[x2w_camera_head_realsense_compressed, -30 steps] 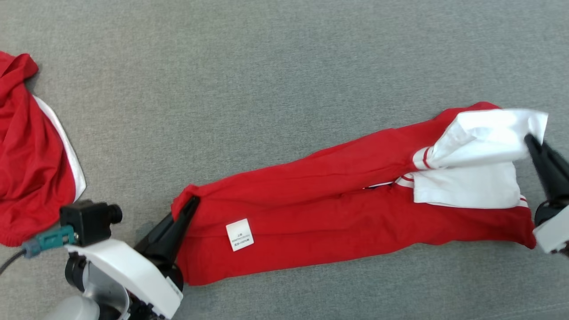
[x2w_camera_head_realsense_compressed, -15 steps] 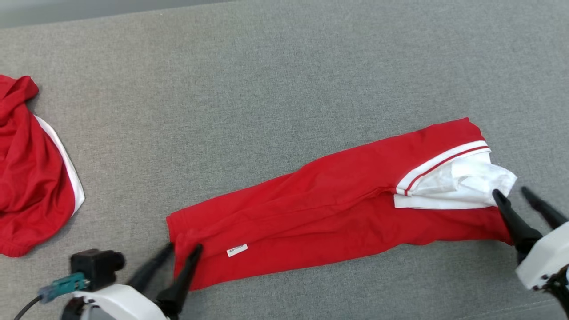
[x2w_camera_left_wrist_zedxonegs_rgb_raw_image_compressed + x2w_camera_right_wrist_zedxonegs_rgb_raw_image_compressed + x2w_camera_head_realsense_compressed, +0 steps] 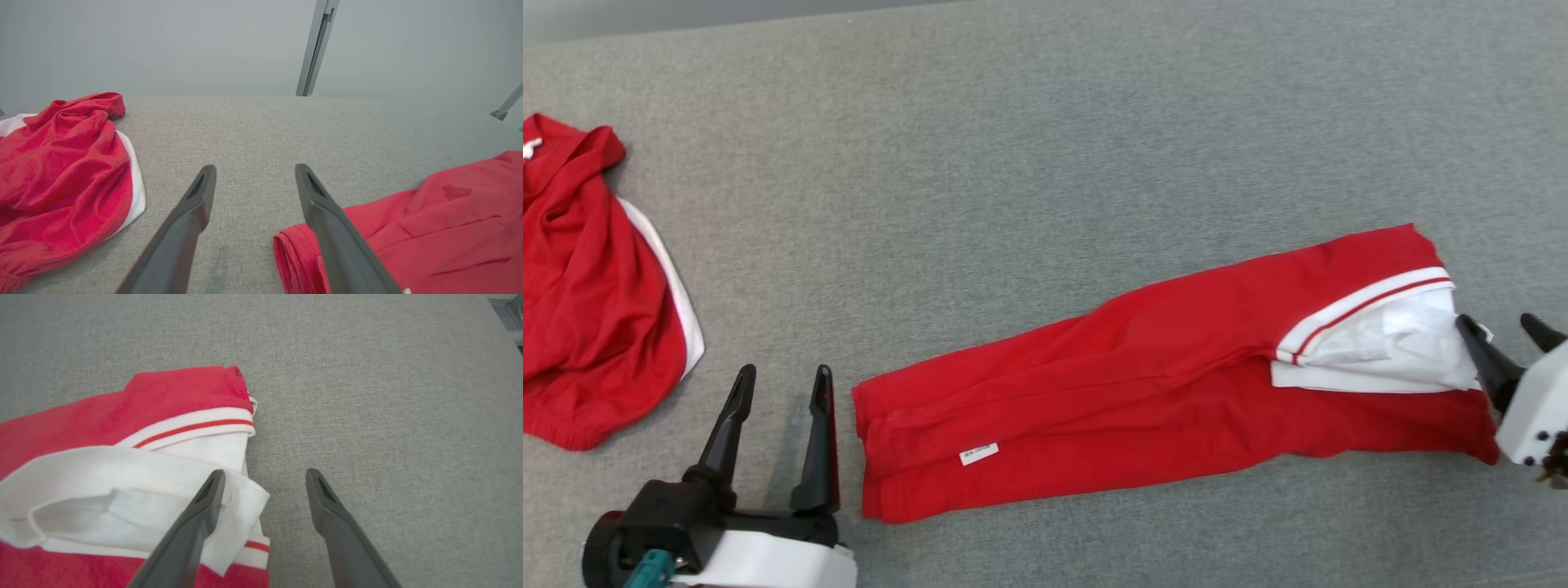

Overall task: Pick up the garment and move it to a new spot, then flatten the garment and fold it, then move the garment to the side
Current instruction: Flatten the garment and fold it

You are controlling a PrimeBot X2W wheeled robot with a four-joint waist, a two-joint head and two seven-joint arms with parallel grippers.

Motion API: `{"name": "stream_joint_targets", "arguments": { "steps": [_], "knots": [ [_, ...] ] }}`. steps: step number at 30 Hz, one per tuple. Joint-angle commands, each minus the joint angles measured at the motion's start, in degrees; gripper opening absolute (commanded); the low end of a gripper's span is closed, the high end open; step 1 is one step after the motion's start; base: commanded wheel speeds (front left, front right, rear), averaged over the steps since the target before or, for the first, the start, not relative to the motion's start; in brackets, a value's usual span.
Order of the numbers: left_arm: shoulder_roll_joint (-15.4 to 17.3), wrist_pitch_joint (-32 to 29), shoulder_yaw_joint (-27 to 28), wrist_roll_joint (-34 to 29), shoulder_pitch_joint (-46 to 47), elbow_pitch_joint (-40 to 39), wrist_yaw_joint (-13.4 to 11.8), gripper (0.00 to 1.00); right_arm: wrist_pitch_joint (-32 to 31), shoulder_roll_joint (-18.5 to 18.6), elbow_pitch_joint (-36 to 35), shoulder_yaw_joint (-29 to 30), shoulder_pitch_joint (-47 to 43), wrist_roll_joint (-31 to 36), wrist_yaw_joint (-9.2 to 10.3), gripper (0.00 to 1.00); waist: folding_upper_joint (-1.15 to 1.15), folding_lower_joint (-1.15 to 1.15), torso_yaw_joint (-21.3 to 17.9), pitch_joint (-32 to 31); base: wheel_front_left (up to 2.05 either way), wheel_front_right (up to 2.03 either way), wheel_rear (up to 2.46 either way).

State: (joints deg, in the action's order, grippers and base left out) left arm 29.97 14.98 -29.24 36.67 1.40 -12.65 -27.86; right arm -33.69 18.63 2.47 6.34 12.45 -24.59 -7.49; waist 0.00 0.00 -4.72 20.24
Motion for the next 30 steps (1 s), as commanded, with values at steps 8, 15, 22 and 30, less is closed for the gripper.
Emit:
{"name": "stream_joint_targets", "arguments": {
  "steps": [8, 15, 22, 30],
  "knots": [
    [-6.71, 0.26, 4.54, -6.23, -1.42, 4.24, 5.1, 1.0, -4.16, 0.21, 11.34, -7.16, 4.56, -0.37, -0.01, 1.0, 0.0, 0.0, 2.85, 1.07, 0.0, 0.0, 0.0],
    [-12.14, 0.27, 9.91, -9.78, -3.72, 8.07, 11.65, 1.0, -9.64, 1.36, 12.79, -14.88, 2.88, -8.74, -0.23, 1.0, 0.0, 0.0, 3.92, 0.03, 0.0, 0.0, 0.0],
    [-17.18, 0.27, 13.36, -12.97, -4.14, 11.34, 17.58, 1.0, -7.98, 2.78, 12.9, -18.21, 4.48, -14.57, -0.28, 0.0, 0.0, 0.0, 4.76, -0.71, 0.0, 0.0, 0.0],
    [-19.93, 0.27, 17.03, -15.31, -5.42, 13.67, 22.67, 1.0, -1.85, 9.72, 16.67, -12.39, 7.23, -19.2, 0.06, 0.0, 0.0, 0.0, 4.13, -2.43, 0.0, 0.0, 0.0]
  ]
}}
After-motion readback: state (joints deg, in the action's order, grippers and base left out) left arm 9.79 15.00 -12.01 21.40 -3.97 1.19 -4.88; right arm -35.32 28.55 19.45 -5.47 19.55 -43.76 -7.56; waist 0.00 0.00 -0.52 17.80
